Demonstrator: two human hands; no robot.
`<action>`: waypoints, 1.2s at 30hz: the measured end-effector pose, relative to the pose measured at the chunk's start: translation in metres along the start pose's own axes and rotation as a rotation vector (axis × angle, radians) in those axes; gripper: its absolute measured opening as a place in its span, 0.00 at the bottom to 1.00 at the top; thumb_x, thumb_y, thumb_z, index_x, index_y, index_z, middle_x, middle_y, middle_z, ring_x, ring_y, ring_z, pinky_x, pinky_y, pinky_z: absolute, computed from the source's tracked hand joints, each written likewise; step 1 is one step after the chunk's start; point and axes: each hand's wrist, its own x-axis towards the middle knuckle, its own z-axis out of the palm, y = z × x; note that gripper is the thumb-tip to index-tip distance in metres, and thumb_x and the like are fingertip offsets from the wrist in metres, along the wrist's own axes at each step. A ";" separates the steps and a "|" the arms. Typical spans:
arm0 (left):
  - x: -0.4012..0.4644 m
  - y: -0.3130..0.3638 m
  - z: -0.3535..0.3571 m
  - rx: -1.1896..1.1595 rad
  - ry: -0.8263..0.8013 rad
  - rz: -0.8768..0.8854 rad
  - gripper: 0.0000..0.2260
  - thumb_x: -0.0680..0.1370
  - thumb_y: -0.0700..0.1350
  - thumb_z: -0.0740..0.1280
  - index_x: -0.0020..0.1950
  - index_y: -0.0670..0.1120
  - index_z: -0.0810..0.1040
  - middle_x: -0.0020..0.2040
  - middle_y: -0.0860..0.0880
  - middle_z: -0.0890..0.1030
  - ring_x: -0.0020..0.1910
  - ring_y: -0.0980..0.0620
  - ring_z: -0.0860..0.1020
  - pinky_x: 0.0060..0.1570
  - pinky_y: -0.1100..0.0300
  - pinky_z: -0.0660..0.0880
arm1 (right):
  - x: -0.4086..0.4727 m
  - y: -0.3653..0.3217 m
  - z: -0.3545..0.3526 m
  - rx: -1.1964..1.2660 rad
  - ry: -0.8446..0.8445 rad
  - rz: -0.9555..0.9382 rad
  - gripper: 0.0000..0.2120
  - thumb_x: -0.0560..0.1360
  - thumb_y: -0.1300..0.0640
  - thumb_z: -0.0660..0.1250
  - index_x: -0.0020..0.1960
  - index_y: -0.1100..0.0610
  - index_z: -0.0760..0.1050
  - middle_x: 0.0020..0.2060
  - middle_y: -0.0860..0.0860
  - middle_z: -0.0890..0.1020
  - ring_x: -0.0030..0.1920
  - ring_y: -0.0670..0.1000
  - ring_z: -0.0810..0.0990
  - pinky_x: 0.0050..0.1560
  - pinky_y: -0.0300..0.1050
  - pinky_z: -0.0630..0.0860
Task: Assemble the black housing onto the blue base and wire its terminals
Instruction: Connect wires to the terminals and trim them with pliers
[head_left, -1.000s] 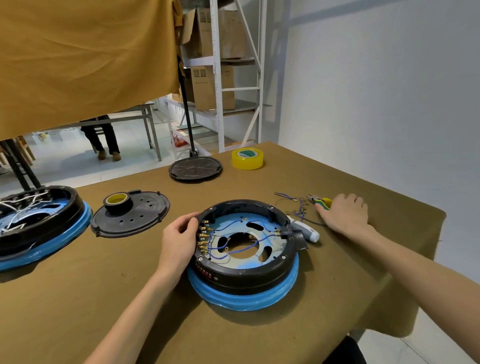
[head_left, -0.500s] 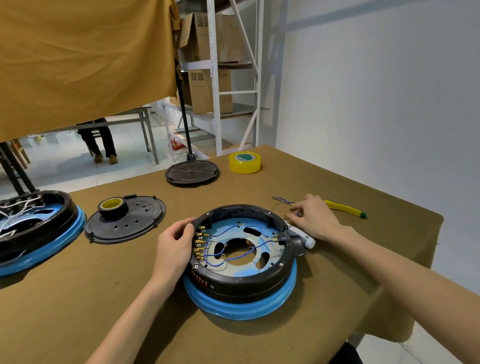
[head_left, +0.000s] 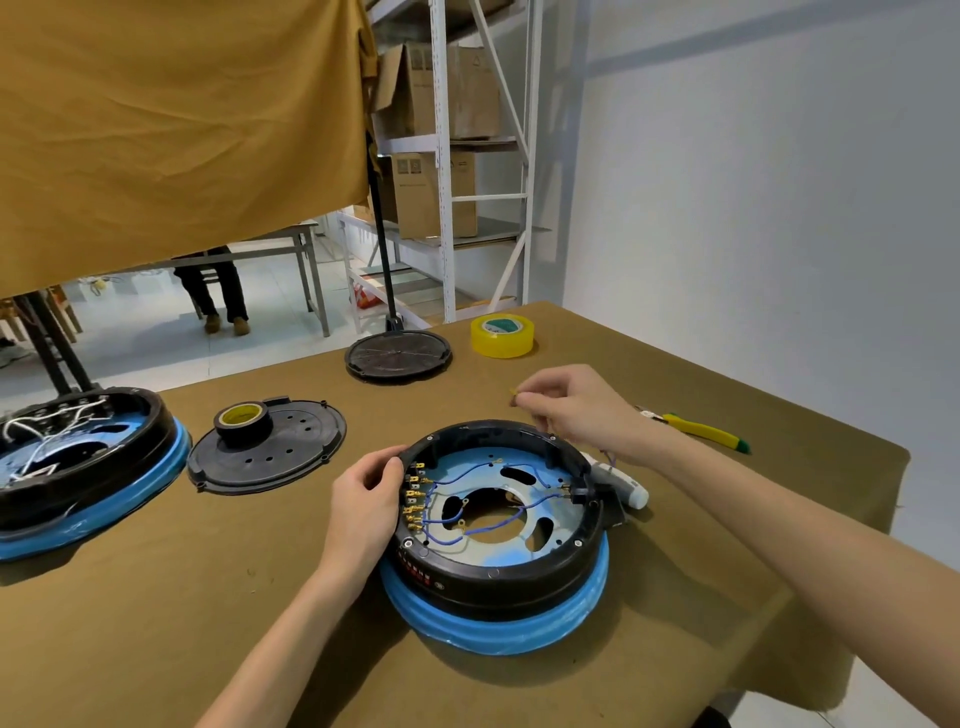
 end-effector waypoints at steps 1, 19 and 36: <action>0.000 0.001 0.000 0.002 0.002 0.004 0.10 0.84 0.44 0.63 0.62 0.50 0.82 0.54 0.52 0.85 0.56 0.52 0.82 0.57 0.53 0.79 | 0.000 -0.010 0.006 0.047 -0.079 0.049 0.06 0.82 0.57 0.69 0.54 0.57 0.83 0.29 0.49 0.81 0.25 0.42 0.71 0.25 0.32 0.66; -0.003 0.006 -0.002 0.041 -0.023 0.042 0.09 0.85 0.43 0.63 0.61 0.51 0.81 0.54 0.54 0.84 0.55 0.56 0.81 0.51 0.61 0.78 | 0.028 -0.037 0.072 -0.102 -0.641 0.479 0.11 0.78 0.57 0.72 0.57 0.62 0.82 0.32 0.49 0.75 0.27 0.46 0.65 0.29 0.39 0.59; -0.003 0.005 -0.002 0.058 -0.027 0.050 0.12 0.85 0.43 0.62 0.66 0.47 0.80 0.56 0.51 0.83 0.57 0.54 0.81 0.57 0.57 0.79 | 0.023 -0.021 0.092 -0.063 -0.525 0.390 0.05 0.73 0.57 0.75 0.42 0.59 0.82 0.29 0.50 0.77 0.24 0.47 0.69 0.24 0.38 0.63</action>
